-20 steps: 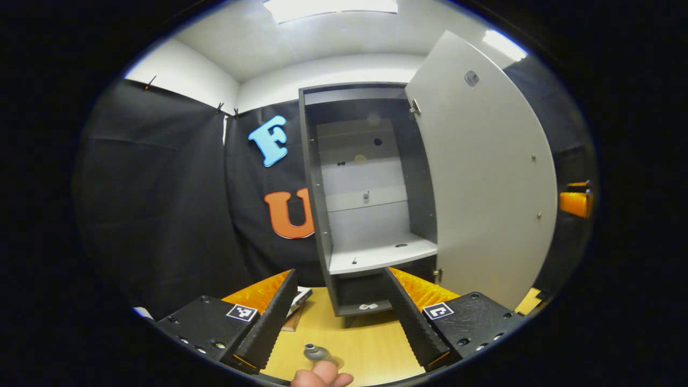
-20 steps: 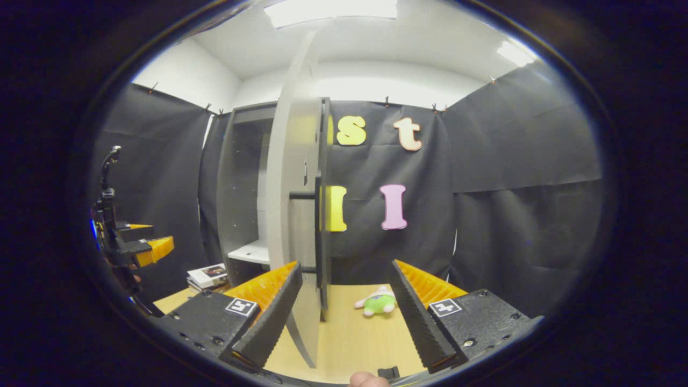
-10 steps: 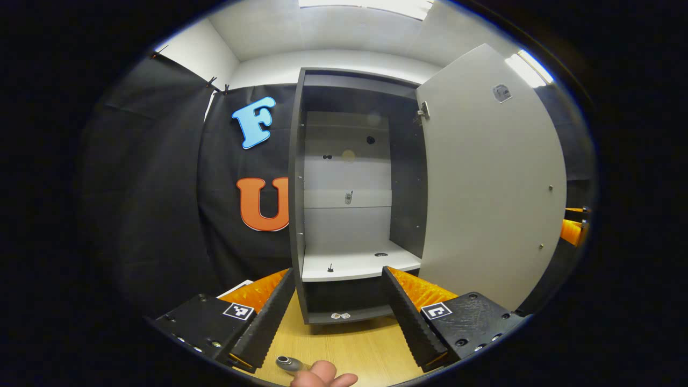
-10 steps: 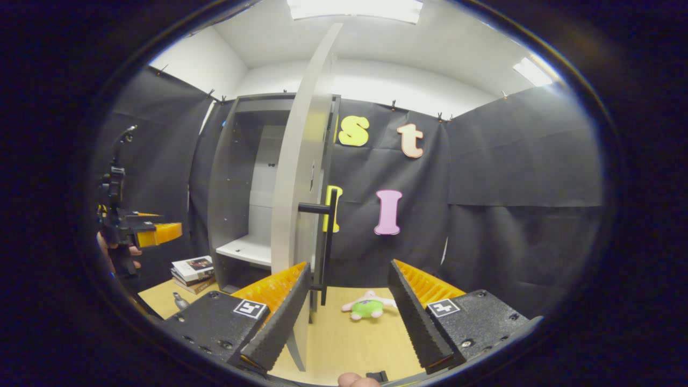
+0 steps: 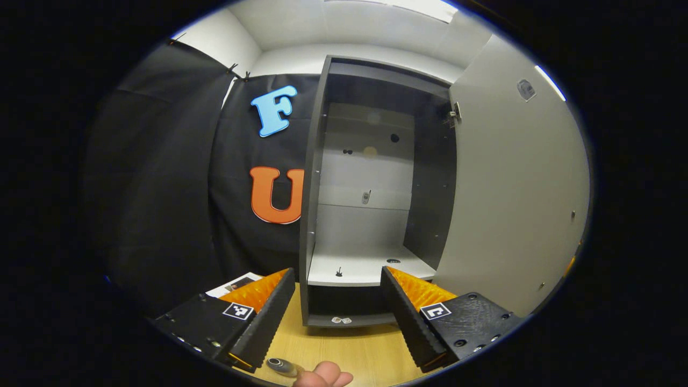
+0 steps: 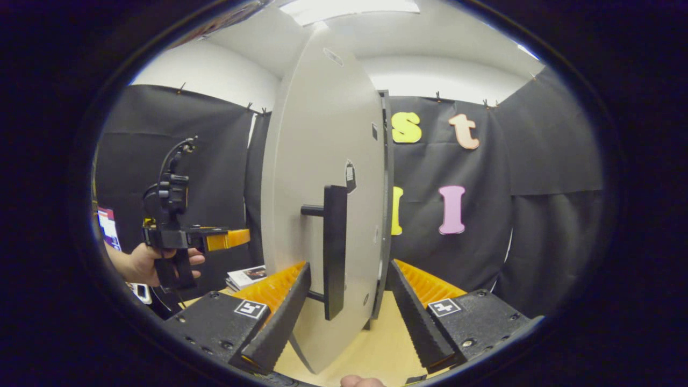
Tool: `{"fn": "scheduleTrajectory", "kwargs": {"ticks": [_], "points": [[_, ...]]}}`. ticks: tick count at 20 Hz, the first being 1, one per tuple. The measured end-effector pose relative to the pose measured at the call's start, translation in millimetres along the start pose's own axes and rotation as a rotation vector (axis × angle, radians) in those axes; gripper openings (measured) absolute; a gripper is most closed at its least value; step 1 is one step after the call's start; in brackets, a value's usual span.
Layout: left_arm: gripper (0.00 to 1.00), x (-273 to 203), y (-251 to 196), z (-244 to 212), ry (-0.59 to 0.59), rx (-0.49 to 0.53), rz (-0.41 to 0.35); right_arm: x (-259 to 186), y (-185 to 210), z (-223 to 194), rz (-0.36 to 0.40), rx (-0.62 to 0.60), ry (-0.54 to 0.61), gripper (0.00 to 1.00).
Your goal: Open the cabinet door with the right hand, grasp the bottle in the cabinet with the left hand and place it on the coaster, then close the cabinet door with the right hand.
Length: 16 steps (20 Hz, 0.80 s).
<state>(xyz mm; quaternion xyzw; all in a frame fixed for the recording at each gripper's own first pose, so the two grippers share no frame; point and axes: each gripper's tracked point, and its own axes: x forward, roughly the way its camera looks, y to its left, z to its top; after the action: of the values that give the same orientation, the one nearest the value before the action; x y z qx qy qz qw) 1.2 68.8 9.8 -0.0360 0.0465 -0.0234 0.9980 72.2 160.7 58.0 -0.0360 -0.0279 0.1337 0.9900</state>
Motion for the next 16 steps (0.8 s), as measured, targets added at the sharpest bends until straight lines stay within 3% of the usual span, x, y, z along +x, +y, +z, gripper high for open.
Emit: {"fn": "scheduleTrajectory", "kwargs": {"ticks": [6,8,9,10,11,12,16], "points": [[0.96,-12.2,30.5,-1.2,0.001,0.018,0.062,22.1,-4.5,6.1,0.024,0.141,-0.028,0.94],[0.96,-16.7,39.9,-5.4,0.014,0.01,0.087,24.0,-4.5,13.0,0.012,0.121,-0.04,0.9],[1.0,-18.9,43.2,-7.4,0.018,0.007,0.095,25.8,-3.2,12.2,0.004,0.091,-0.039,0.97],[0.95,-20.2,44.9,-9.3,0.024,0.007,0.1,26.7,0.7,14.0,0.008,0.071,-0.043,0.96],[0.95,-20.2,46.5,-12.3,0.032,0.007,0.105,27.5,9.2,14.4,0.022,0.063,-0.051,0.9],[0.95,-20.8,47.2,-14.8,0.039,0.007,0.109,28.2,17.8,15.0,0.045,0.06,-0.057,0.96],[0.95,-19.2,42.4,-14.9,0.041,0.004,0.099,31.2,32.3,-1.1,0.105,0.126,-0.022,0.97]]}}
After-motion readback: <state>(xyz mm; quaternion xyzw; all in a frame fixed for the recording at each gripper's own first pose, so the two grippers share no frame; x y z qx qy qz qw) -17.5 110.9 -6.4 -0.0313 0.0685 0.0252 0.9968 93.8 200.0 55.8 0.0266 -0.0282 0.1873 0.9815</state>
